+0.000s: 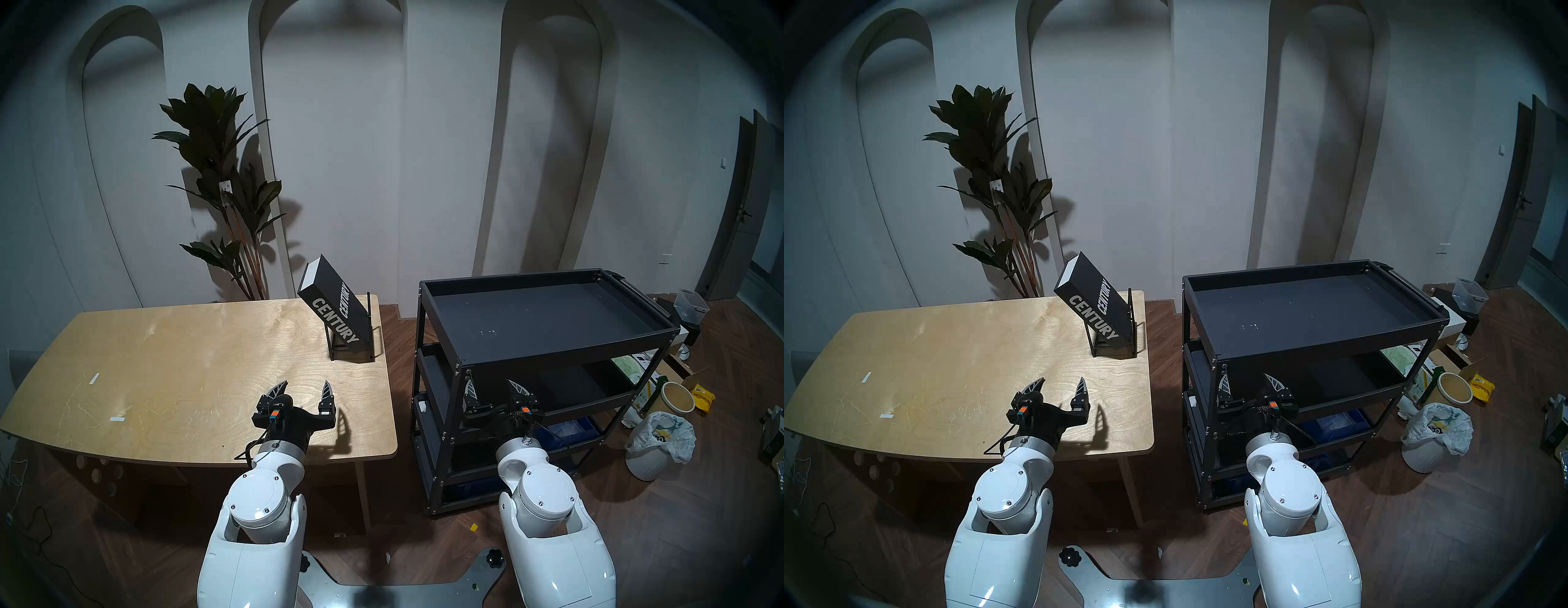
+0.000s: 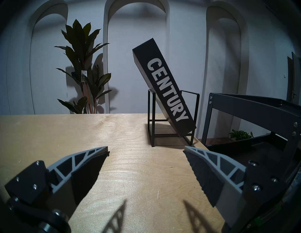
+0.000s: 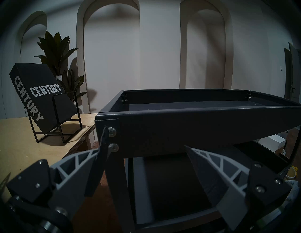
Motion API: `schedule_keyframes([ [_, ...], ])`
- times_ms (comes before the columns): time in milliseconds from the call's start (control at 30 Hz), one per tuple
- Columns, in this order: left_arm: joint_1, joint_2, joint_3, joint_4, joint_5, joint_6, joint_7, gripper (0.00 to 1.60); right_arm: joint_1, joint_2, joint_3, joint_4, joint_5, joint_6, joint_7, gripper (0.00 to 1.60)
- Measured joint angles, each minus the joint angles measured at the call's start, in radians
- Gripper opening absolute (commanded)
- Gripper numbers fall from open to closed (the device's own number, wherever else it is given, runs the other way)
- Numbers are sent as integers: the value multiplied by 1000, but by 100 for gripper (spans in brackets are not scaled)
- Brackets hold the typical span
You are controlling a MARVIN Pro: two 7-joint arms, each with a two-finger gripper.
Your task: Transfer books between table and cart
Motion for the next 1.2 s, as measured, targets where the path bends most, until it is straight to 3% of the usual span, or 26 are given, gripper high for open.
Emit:
schedule_keyframes([
  [167,3,-3,-21,-61,-152,29,-6,160,-16,8,0,-42,14,-5,21,160],
  [533,-16,-1,-2,-144,-324,85,49,160,-40,34,1,-152,28,-23,54,160],
  [833,-78,16,55,-161,-381,117,145,160,-20,43,1,-173,32,-35,61,160],
  [1200,-178,25,95,-96,-358,85,246,160,32,30,-4,-136,32,-48,31,160],
])
